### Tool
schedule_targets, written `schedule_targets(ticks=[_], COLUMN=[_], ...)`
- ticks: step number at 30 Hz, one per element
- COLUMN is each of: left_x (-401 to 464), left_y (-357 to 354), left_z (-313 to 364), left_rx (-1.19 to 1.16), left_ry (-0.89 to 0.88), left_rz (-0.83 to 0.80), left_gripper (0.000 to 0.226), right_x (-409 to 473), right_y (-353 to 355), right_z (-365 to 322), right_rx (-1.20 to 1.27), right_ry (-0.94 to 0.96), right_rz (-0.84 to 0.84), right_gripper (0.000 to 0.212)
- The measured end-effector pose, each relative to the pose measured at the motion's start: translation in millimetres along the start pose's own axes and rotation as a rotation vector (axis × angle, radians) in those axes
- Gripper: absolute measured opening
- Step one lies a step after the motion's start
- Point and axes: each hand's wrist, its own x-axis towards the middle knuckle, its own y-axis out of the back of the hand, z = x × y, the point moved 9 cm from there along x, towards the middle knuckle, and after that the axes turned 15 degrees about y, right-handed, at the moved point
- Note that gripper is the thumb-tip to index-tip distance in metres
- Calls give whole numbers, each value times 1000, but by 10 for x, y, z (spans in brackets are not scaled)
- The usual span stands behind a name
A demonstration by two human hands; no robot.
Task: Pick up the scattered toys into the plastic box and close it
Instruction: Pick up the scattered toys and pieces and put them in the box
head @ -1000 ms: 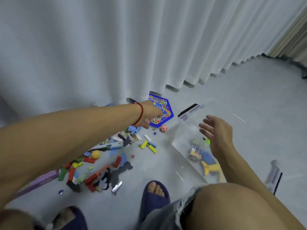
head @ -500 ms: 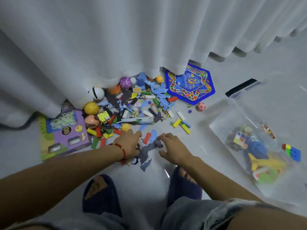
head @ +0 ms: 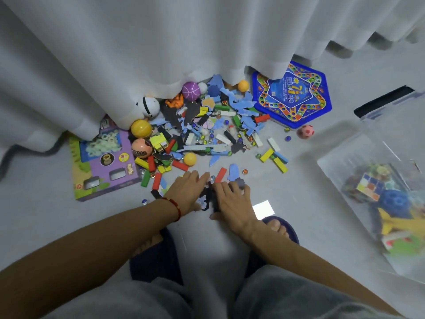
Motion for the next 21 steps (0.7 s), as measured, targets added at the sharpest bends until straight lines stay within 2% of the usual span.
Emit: schedule_targets(ticks=[2,6,10,17,21], left_x=[35,48,27,-8,-37], left_y=[11,44,25,146,227], left_z=[5,95,148,78,-14], left_rx=[3,-55,-141,-281,-413], left_ry=[7,-23,-10,67,164], left_rz=[3,18,7,6,19], left_gripper=[101,74,62,35,35], right_x=[-36,-91,-98,-140,-139], right_y=[-12,-23,-37,-101,-41], right_z=[46,146,224,296,258], right_rx=[48,44,-7,122,77], right_ry=[-23,-49,-79,-142,-117], right_rz=[18,30,31,-13,-44], right_gripper=[76,69,63,56,39])
